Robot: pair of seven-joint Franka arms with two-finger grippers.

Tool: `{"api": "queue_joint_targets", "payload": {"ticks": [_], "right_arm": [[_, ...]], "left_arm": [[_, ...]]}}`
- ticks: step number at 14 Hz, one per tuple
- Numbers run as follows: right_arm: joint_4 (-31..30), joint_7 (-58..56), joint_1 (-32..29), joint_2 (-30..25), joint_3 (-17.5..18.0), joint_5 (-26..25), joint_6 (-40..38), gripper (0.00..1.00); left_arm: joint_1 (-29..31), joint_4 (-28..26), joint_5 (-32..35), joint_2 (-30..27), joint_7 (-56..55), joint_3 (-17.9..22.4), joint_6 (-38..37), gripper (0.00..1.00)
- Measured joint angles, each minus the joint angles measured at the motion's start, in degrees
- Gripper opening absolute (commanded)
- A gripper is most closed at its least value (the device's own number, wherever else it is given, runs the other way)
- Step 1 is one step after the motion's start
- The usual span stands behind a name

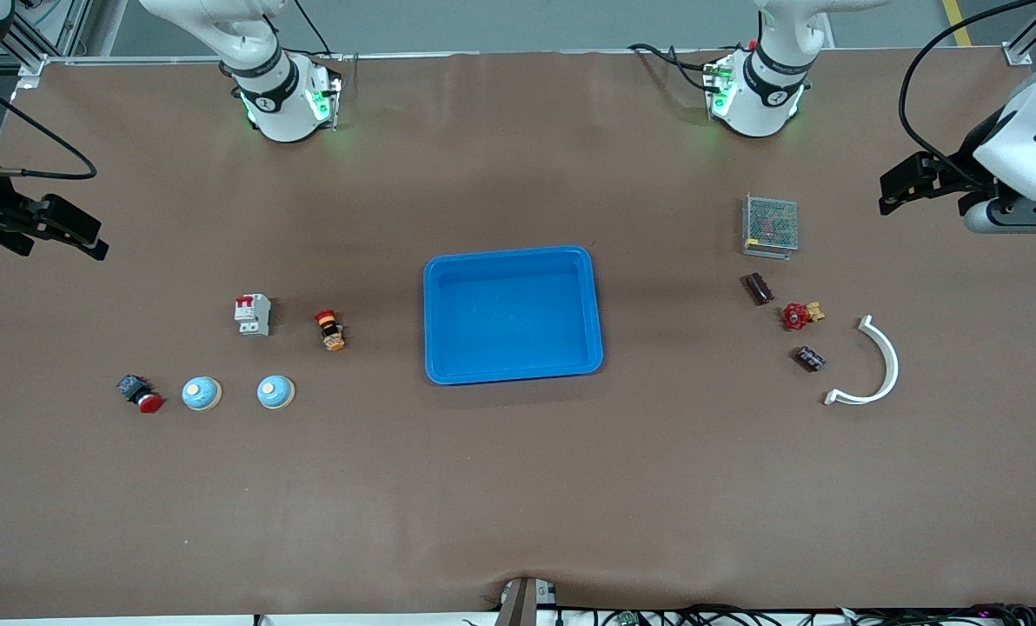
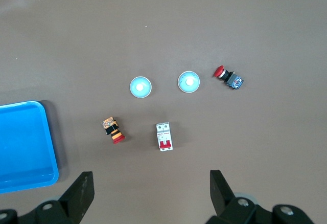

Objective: Place electrolytic capacitor and blue bell in tray

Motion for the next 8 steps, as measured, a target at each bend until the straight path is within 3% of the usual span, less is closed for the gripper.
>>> {"api": "queue_joint_targets", "payload": {"ticks": [8], "right_arm": [[-3.01, 0.05, -0.07, -0.09, -0.06, 1.22, 3.58, 1.0]], "left_arm": [[0.24, 0.22, 0.0, 0.06, -0.01, 0.08, -0.06, 1.0]]}}
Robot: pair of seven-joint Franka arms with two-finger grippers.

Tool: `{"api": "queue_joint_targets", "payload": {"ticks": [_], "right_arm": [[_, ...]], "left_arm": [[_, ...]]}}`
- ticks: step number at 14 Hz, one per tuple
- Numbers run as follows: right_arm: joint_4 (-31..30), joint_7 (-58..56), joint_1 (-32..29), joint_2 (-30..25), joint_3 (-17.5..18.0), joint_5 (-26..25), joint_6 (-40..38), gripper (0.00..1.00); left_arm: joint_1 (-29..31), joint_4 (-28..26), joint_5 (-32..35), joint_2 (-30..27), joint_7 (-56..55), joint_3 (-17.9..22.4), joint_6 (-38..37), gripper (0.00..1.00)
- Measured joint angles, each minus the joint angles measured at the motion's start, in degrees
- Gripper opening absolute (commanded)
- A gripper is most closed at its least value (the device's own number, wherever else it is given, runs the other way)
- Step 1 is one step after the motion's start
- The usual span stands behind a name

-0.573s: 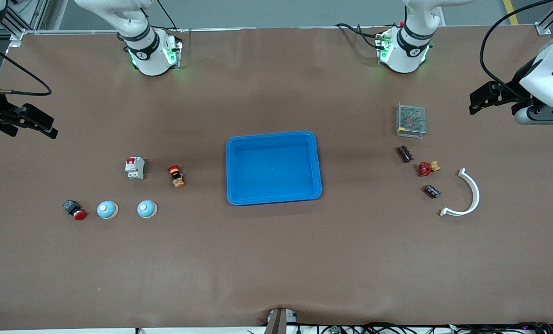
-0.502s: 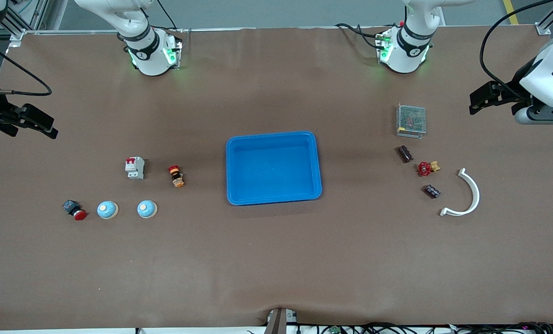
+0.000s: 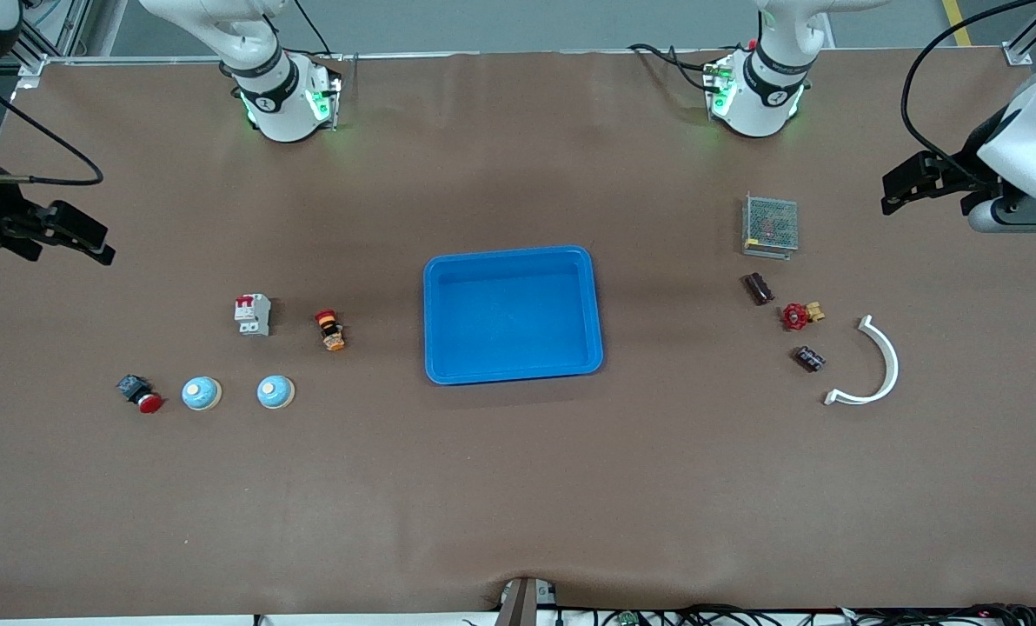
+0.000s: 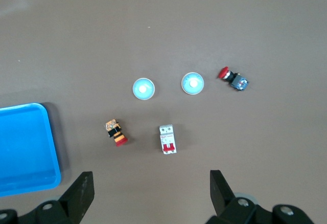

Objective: Place electrolytic capacitor and blue bell in tray

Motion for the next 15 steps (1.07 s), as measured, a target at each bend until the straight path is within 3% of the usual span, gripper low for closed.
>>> {"api": "queue_joint_targets", "payload": {"ticks": [4, 9, 13, 15], "right_arm": [[-10.41, 0.0, -0.19, -1.29, -0.07, 0.24, 10.56, 1.0], [-27.66, 0.41, 0.14, -1.54, 0.26, 0.31, 29.44, 1.0], [-30.9, 6.72, 3.74, 5.15, 0.64, 0.32, 36.06, 1.0], [-30.45, 8.61, 5.5, 9.94, 0.76, 0.32, 40.15, 1.0]], "left_arm": [[0.14, -2.44, 0.0, 1.48, -1.23, 0.12, -0.35, 1.0], [0.04, -9.14, 0.0, 3.25, -9.4, -0.15, 3.09, 1.0], [-0.01, -18.15, 0.0, 3.37, -12.88, -0.25, 11.49, 1.0], [-0.01, -23.29, 0.0, 3.59, -15.98, -0.26, 16.78, 0.93]]}}
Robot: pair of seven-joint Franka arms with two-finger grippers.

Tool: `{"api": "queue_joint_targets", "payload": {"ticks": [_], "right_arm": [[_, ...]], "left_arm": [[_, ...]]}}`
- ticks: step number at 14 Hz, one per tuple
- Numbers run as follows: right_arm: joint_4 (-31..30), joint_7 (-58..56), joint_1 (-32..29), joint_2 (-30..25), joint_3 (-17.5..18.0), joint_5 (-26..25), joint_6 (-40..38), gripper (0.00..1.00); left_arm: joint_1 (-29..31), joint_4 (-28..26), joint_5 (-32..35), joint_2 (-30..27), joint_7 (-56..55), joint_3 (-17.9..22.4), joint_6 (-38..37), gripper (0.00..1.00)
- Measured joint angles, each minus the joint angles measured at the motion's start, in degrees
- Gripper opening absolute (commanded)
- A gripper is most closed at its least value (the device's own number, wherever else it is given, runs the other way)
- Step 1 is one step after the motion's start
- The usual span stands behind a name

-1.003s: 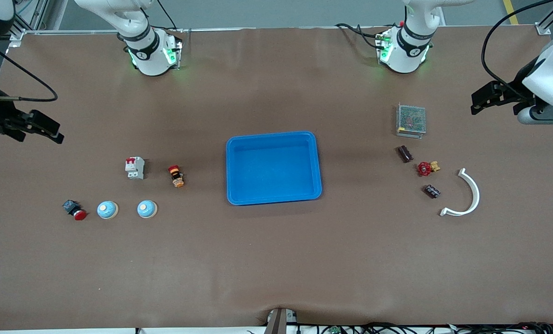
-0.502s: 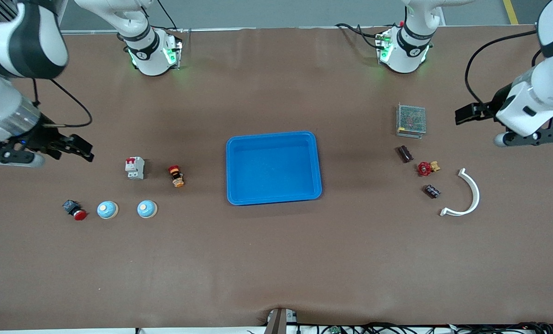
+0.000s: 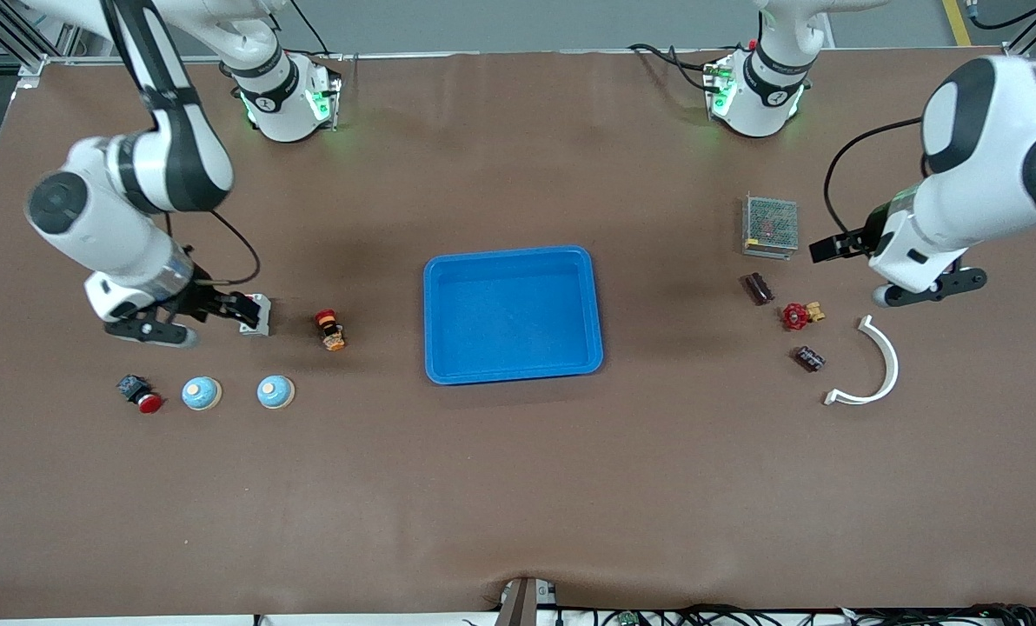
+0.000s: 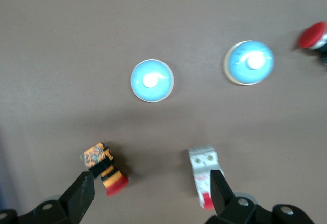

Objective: Place electrolytic capacitor and blue bell in tray
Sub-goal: 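Grasp a blue bell with the right gripper while the left gripper grasps a capacitor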

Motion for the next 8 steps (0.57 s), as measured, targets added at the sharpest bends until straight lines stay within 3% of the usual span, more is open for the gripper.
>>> {"api": "queue_joint_targets", "payload": {"ticks": [2, 3, 8], "right_arm": [[2.26, 0.46, 0.36, 4.81, 0.0, 0.0, 1.61, 1.0], [4.09, 0.46, 0.35, 7.11, -0.08, 0.0, 1.64, 1.0], [12.08, 0.46, 0.15, 15.27, -0.51, 0.0, 1.6, 1.0]], "left_arm": [[-0.06, -4.47, 0.0, 0.94, -2.94, -0.04, 5.5, 0.91], [-0.07, -6.57, 0.0, 1.66, -4.0, -0.07, 8.9, 0.83], [-0.06, -14.52, 0.0, 6.47, -7.96, -0.07, 24.29, 0.81]]}}
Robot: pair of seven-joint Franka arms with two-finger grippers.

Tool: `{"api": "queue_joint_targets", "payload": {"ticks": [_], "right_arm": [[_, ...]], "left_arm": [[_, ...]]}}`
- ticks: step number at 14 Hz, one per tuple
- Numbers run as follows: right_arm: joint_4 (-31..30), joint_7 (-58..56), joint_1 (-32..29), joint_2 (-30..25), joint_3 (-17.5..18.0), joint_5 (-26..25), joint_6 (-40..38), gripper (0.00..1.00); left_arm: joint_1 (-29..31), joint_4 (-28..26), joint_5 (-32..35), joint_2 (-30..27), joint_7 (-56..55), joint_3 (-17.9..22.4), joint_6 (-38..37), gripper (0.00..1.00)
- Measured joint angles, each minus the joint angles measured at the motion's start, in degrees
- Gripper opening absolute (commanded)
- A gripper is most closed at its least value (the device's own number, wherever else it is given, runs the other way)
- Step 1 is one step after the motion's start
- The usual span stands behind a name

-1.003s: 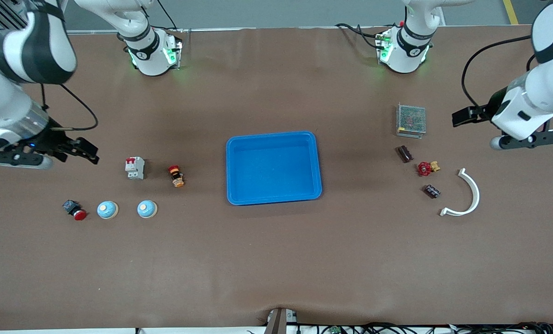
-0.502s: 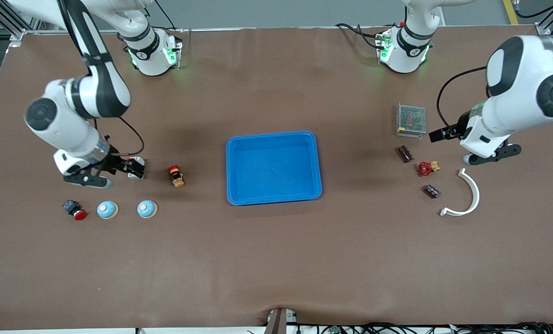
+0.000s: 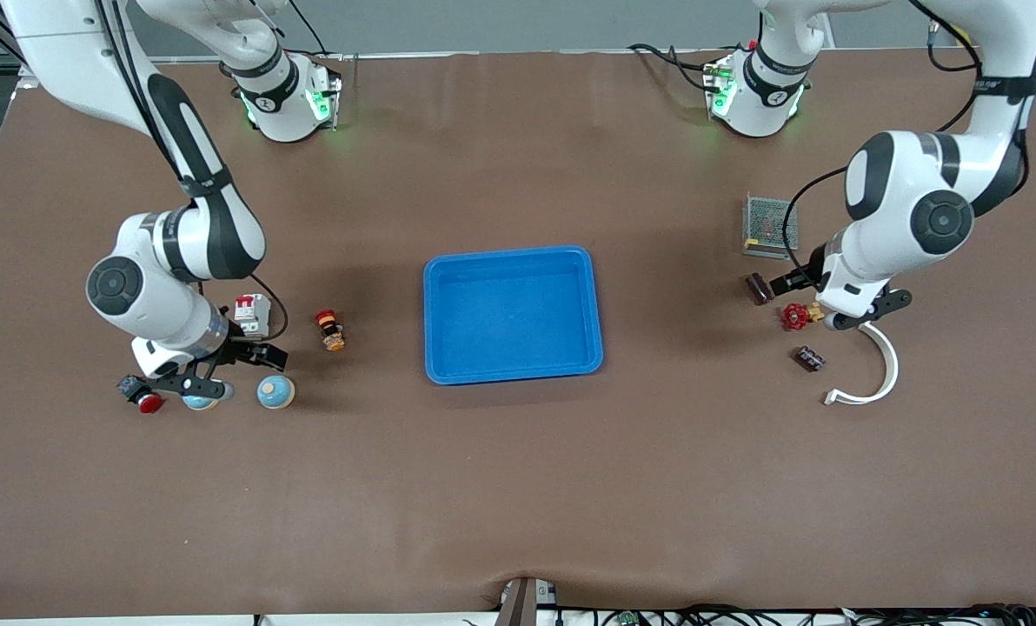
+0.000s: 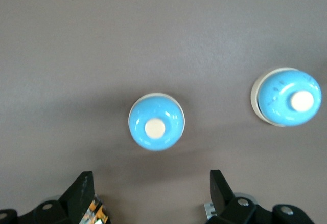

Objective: Place electrolytic capacitor and blue bell in tray
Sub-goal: 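Grasp a blue bell with the right gripper while the left gripper grasps a capacitor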

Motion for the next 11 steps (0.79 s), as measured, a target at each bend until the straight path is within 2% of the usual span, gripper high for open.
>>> {"api": "queue_joint_targets", "payload": {"ticks": [2, 7, 11], "right_arm": [[1.96, 0.0, -0.08, 2.28, -0.05, 0.0, 0.39, 1.0], [2.9, 0.0, -0.18, 7.4, -0.13, 0.0, 6.89, 1.0], [3.09, 0.0, -0.18, 9.17, -0.13, 0.0, 8.54, 1.0]], "left_arm": [[-0.01, -0.92, 0.0, 1.83, -2.32, -0.07, 2.6, 0.78], [-0.06, -1.21, 0.0, 6.69, -8.12, -0.4, 6.31, 0.71], [-0.73, -1.22, 0.0, 10.15, -11.33, -0.45, 8.29, 0.65]]}}
